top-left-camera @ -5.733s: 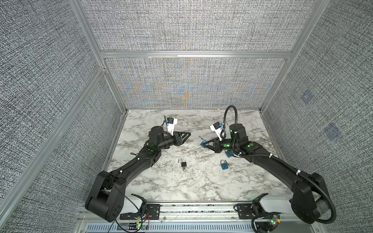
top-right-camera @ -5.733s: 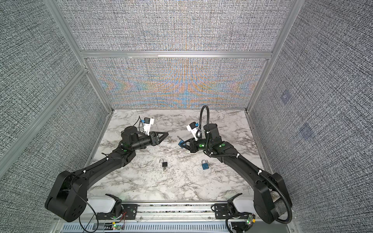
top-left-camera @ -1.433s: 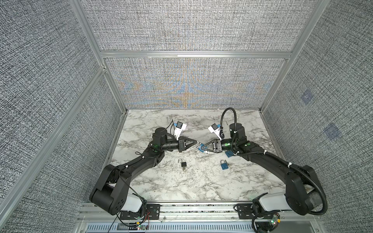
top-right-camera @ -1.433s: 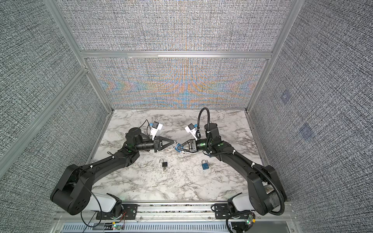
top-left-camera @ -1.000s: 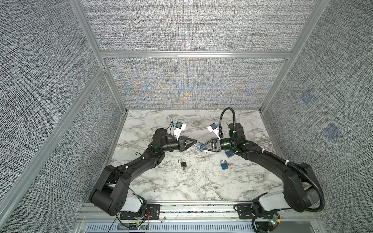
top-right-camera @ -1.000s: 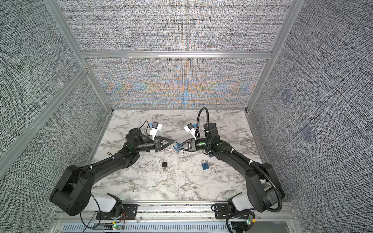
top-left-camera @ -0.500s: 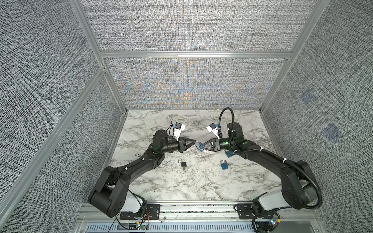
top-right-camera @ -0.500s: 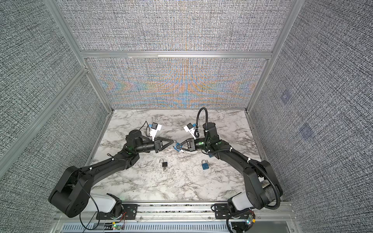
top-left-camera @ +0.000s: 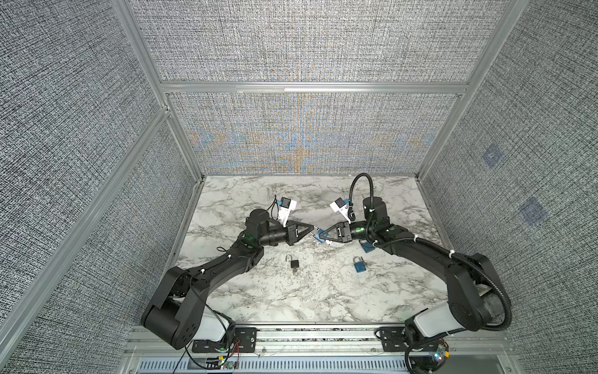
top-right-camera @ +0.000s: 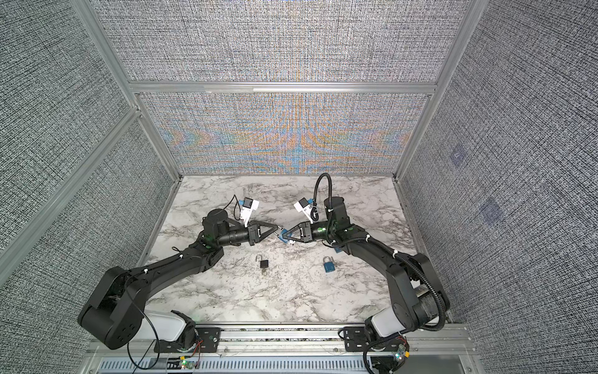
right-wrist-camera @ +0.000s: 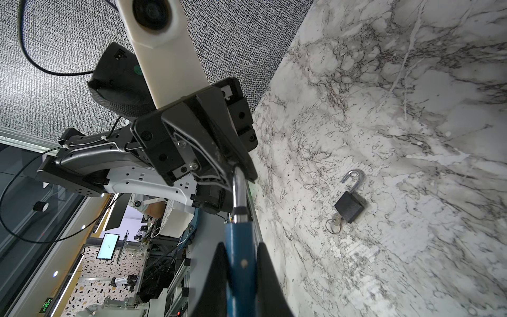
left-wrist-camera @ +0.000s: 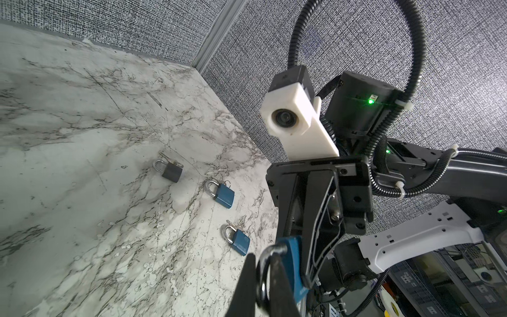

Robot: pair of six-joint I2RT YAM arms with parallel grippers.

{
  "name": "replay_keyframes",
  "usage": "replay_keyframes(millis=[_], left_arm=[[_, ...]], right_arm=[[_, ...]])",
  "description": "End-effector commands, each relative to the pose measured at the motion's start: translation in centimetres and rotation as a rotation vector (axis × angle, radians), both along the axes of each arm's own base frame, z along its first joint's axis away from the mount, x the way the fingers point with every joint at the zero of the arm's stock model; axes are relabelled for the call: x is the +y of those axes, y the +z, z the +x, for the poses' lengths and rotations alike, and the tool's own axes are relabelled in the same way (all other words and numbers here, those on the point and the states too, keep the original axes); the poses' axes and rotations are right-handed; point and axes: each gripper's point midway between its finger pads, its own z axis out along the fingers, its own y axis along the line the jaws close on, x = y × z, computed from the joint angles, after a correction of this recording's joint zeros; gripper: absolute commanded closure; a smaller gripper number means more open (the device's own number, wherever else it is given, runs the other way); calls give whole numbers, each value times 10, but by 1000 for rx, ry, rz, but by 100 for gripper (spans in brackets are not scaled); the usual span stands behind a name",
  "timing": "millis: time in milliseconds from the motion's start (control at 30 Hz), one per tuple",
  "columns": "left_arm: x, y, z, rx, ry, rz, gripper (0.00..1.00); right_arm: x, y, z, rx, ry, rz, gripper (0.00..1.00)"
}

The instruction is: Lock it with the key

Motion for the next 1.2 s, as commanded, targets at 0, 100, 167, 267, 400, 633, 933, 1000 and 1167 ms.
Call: replay_keyframes(millis=[0, 100, 167, 267, 400, 633, 933, 1000, 1167], left_arm=[[-11, 1, -41, 25, -216, -21, 100], [-11, 0, -42, 28, -219, -21, 100], [-12, -1, -44, 32, -223, -21, 100], [-12, -2, -46, 36, -231, -22, 100], [-13, -2, -49, 38, -235, -24, 100], [-9, 14, -37, -11, -183, -30, 100], [-4, 32, -26, -21, -217, -92, 77], [-5, 32, -25, -22, -218, -91, 77], [-5, 29, -25, -11, -221, -88, 77]], right_arm=[[5, 23, 31, -159, -112, 34, 100], [6, 21, 32, -156, -114, 34, 100], [8, 30, 38, -179, -118, 46, 100], [9, 30, 40, -179, -120, 49, 100], [10, 29, 43, -173, -126, 55, 100], [7, 26, 36, -166, -119, 41, 100], [-1, 1, 17, -117, -109, -7, 100], [-2, 1, 16, -119, -109, -6, 100], [-1, 3, 18, -123, -108, -4, 100]])
